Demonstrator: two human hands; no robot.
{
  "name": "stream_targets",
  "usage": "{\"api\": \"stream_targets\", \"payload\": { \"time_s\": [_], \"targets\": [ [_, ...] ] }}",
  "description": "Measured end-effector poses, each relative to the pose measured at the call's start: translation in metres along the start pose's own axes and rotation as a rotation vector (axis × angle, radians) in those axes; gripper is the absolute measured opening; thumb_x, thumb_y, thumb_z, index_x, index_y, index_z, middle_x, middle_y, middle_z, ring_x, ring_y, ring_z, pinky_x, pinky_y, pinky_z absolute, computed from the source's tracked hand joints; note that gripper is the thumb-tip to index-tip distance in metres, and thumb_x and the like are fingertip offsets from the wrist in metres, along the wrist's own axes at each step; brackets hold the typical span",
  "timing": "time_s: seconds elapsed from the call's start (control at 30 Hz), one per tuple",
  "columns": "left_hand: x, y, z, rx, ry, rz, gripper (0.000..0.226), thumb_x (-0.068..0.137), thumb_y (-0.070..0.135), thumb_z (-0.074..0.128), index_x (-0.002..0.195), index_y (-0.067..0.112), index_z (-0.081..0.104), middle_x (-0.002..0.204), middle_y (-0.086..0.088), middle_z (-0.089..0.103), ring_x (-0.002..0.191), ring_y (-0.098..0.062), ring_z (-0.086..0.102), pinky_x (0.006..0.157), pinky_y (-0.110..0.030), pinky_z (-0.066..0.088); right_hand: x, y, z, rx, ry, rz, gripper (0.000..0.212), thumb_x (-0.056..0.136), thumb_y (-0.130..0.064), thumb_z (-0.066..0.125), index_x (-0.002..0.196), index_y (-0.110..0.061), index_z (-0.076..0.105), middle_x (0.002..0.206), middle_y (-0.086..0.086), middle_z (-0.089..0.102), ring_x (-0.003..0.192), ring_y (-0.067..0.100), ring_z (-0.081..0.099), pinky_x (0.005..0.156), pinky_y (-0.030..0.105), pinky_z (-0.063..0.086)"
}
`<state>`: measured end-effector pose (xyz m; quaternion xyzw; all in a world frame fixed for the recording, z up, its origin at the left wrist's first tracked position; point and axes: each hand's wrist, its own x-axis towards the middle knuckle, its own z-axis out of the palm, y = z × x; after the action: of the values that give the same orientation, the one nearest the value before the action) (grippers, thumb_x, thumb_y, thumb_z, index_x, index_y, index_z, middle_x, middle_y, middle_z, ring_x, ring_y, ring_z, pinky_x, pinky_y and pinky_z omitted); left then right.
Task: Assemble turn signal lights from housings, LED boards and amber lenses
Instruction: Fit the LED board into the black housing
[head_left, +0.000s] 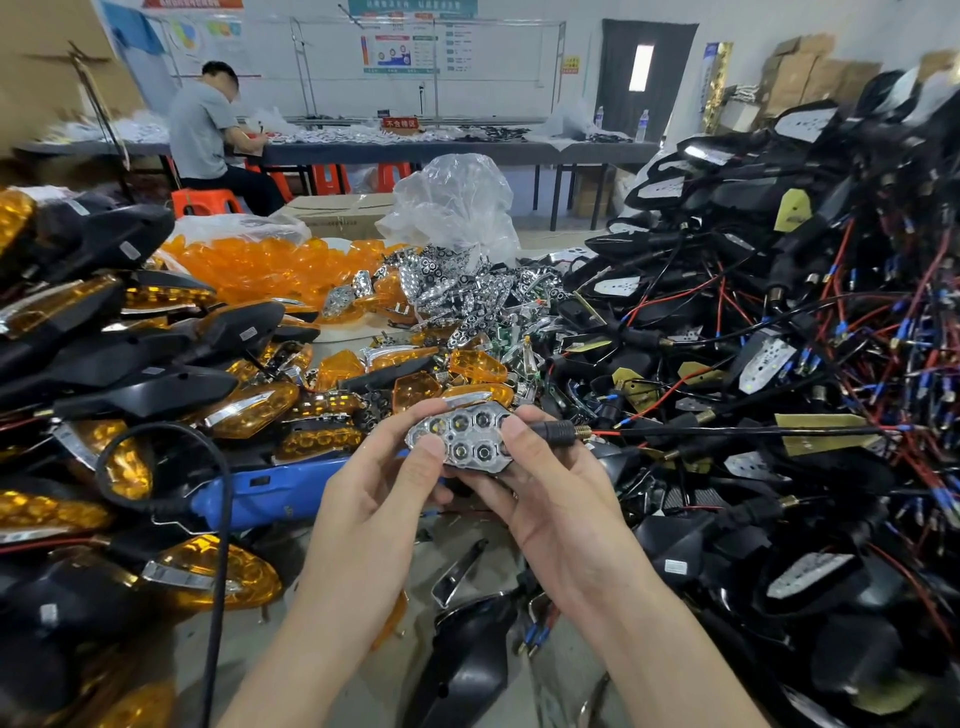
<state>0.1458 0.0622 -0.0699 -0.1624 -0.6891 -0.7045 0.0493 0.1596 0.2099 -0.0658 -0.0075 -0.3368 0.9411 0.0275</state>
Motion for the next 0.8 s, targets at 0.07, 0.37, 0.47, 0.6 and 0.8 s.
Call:
{"api": "stream_targets", "payload": {
  "time_s": [0.07, 0.37, 0.47, 0.6, 0.8],
  "targets": [
    [0.000, 0.000, 0.002, -0.023, 0.030, 0.002, 0.033, 0.087, 0.053, 0.060, 0.119, 0.047, 0.065, 0.108, 0.006, 0.074, 0.097, -0.020, 0.069, 0.090, -0.047, 0.057, -0.001, 0.002, 0.003, 0.004, 0.018, -0.004, 0.033, 0.079, -0.013, 0.077, 0.107, -0.012, 0.060, 0.115, 0.021, 0.074, 0.100, 0.031, 0.075, 0.074, 0.031, 0.062],
    [0.003, -0.002, 0.018, -0.389, 0.129, -0.126, 0.043, 0.079, 0.028, 0.069, 0.121, 0.025, 0.060, 0.111, -0.006, 0.074, 0.102, -0.018, 0.071, 0.085, -0.033, 0.053, -0.001, 0.010, 0.014, -0.082, 0.033, -0.048, 0.038, 0.082, -0.041, 0.065, 0.108, -0.013, 0.065, 0.118, 0.012, 0.075, 0.108, 0.022, 0.072, 0.080, 0.033, 0.061],
    [0.005, 0.001, 0.017, -0.511, 0.182, -0.148, 0.041, 0.079, 0.019, 0.066, 0.119, 0.018, 0.059, 0.112, -0.012, 0.073, 0.103, -0.022, 0.071, 0.079, -0.029, 0.059, 0.001, 0.006, 0.009, -0.081, 0.108, -0.074, 0.038, 0.096, -0.042, 0.052, 0.113, -0.012, 0.067, 0.118, 0.011, 0.075, 0.110, 0.024, 0.072, 0.079, 0.038, 0.063],
    [0.003, 0.003, 0.017, -0.524, 0.194, -0.104, 0.037, 0.083, 0.015, 0.064, 0.119, 0.016, 0.058, 0.108, -0.009, 0.074, 0.103, -0.023, 0.071, 0.080, -0.028, 0.059, 0.000, 0.008, 0.005, -0.079, 0.187, -0.123, 0.033, 0.096, -0.033, 0.057, 0.113, -0.008, 0.069, 0.110, 0.014, 0.073, 0.099, 0.025, 0.074, 0.074, 0.038, 0.062],
    [0.002, 0.002, 0.011, -0.405, 0.239, -0.039, 0.032, 0.081, 0.029, 0.069, 0.113, 0.026, 0.064, 0.108, -0.001, 0.074, 0.104, -0.020, 0.071, 0.082, -0.027, 0.058, -0.001, 0.006, 0.002, -0.163, 0.245, -0.155, 0.034, 0.086, -0.031, 0.069, 0.105, -0.002, 0.069, 0.105, 0.016, 0.076, 0.093, 0.024, 0.075, 0.072, 0.029, 0.062]
  ]
}}
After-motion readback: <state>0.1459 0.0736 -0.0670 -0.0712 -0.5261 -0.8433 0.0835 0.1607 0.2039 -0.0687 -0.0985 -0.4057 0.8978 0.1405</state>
